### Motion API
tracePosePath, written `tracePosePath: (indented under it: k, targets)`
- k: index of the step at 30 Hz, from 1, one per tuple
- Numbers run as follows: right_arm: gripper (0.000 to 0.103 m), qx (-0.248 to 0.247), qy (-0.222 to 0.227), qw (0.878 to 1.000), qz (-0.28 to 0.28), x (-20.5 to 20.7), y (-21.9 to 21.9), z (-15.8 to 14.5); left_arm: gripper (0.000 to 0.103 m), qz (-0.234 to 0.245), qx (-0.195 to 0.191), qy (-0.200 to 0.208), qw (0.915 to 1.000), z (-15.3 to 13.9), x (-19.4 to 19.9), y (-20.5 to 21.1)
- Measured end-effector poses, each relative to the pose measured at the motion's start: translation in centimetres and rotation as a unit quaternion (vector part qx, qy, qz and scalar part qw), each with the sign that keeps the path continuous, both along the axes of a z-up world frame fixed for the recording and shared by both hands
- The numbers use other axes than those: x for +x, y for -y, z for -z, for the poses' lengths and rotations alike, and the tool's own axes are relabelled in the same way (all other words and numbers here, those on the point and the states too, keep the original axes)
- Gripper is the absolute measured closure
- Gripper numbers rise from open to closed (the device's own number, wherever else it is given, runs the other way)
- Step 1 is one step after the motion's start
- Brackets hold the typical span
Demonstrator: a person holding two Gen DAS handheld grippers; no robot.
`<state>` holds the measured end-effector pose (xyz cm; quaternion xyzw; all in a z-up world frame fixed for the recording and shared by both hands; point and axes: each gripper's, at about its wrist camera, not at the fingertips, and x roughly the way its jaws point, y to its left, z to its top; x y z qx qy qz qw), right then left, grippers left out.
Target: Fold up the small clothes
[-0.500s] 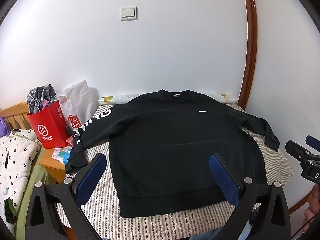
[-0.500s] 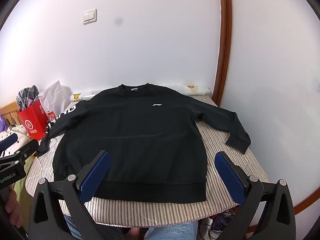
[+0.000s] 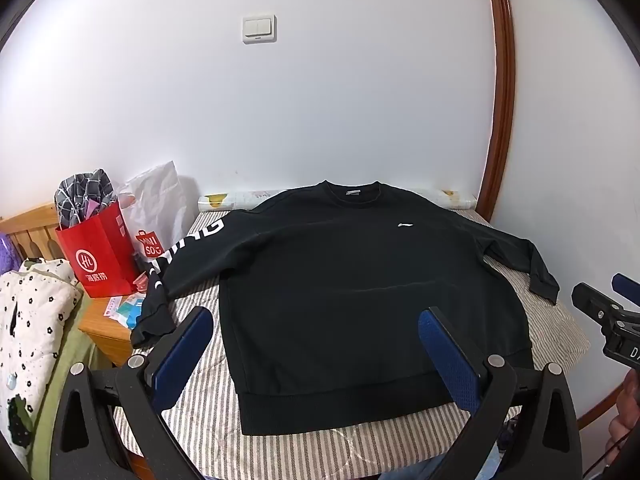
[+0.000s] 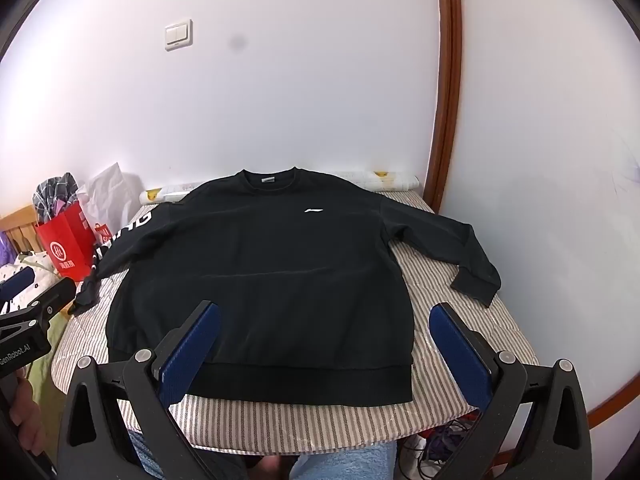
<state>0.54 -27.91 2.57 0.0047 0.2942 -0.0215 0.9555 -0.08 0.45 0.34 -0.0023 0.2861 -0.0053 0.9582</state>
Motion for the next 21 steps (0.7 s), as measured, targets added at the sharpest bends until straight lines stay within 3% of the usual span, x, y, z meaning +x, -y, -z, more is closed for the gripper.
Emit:
tracePosePath:
  k: [11, 21]
  targets:
    - [0.0, 0.002, 0.004, 1.0, 0.0, -0.2, 0.2, -0.5, 0.0, 0.006, 0.0, 0.003, 1.0, -0.9, 0.3, -0.1]
    - [0.0, 0.003, 0.003, 1.0, -0.003, 0.4, 0.2, -0.2, 0.0, -0.008, -0.012, -0.011, 0.9998, 1.2, 1.4, -0.8]
